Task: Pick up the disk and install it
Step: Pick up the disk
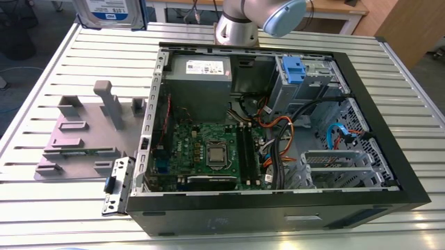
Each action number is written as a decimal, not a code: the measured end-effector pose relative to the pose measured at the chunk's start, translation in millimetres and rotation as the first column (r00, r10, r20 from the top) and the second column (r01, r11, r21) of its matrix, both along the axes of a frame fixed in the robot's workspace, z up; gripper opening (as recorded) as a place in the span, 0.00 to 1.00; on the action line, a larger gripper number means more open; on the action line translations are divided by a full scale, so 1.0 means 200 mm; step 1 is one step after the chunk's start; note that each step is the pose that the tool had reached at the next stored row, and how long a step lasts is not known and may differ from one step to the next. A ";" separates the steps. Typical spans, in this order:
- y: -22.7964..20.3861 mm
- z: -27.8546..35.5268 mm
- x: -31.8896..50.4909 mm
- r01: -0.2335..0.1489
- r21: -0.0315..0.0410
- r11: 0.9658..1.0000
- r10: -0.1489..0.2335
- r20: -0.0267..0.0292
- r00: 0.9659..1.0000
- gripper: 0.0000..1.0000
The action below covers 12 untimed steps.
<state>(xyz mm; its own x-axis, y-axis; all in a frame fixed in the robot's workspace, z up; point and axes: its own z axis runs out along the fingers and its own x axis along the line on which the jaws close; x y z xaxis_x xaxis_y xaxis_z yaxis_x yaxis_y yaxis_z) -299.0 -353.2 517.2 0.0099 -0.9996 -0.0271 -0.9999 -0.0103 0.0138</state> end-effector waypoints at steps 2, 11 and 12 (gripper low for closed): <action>0.000 0.000 0.002 0.000 0.000 1.000 0.000 0.000 1.000 0.36; 0.000 0.000 0.013 0.000 0.000 1.000 0.000 0.000 1.000 0.36; 0.000 0.000 0.014 0.000 0.000 1.000 0.000 0.000 1.000 0.36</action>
<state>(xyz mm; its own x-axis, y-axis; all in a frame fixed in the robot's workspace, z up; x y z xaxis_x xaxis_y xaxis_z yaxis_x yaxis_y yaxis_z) -296.1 -353.2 517.2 0.0099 -0.9996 -0.0271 -0.9999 -0.0103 0.0139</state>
